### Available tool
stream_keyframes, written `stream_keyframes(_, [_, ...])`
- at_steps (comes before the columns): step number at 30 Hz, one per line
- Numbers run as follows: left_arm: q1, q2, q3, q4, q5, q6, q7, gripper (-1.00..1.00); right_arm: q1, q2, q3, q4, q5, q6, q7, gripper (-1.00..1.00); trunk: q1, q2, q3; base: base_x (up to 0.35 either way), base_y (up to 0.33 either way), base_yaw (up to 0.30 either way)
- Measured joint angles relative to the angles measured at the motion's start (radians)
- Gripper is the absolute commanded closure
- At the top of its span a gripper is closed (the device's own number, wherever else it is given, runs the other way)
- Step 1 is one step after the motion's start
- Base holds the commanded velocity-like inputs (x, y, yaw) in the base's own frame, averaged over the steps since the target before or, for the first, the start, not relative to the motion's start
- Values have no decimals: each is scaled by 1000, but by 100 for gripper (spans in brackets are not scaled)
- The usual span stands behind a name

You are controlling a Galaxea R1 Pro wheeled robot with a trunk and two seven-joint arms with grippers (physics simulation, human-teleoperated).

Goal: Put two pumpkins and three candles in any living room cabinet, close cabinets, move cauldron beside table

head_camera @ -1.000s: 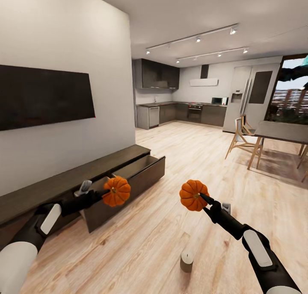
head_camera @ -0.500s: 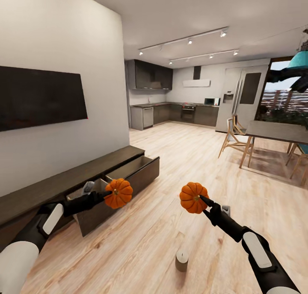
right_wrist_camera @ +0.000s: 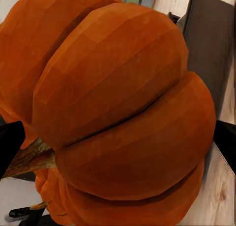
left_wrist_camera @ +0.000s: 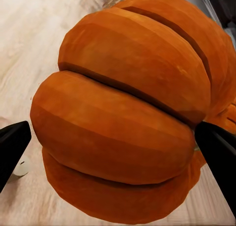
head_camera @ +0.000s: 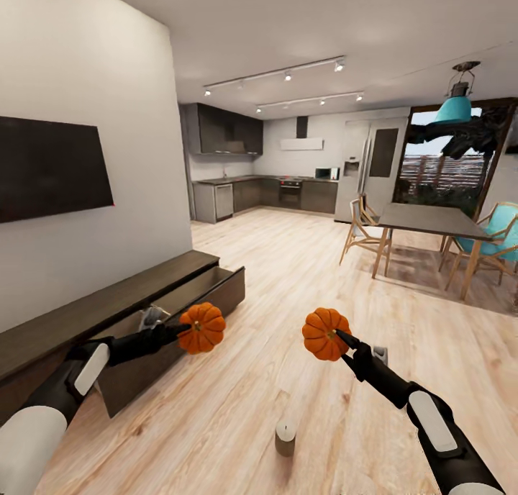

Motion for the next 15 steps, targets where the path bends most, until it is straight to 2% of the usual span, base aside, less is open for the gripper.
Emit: stream_keyframes(15, [0,0,-3,-2,-3,-1,0,100,0,0,0,0,2,-1,0,100,0,0,14,0,0,-243])
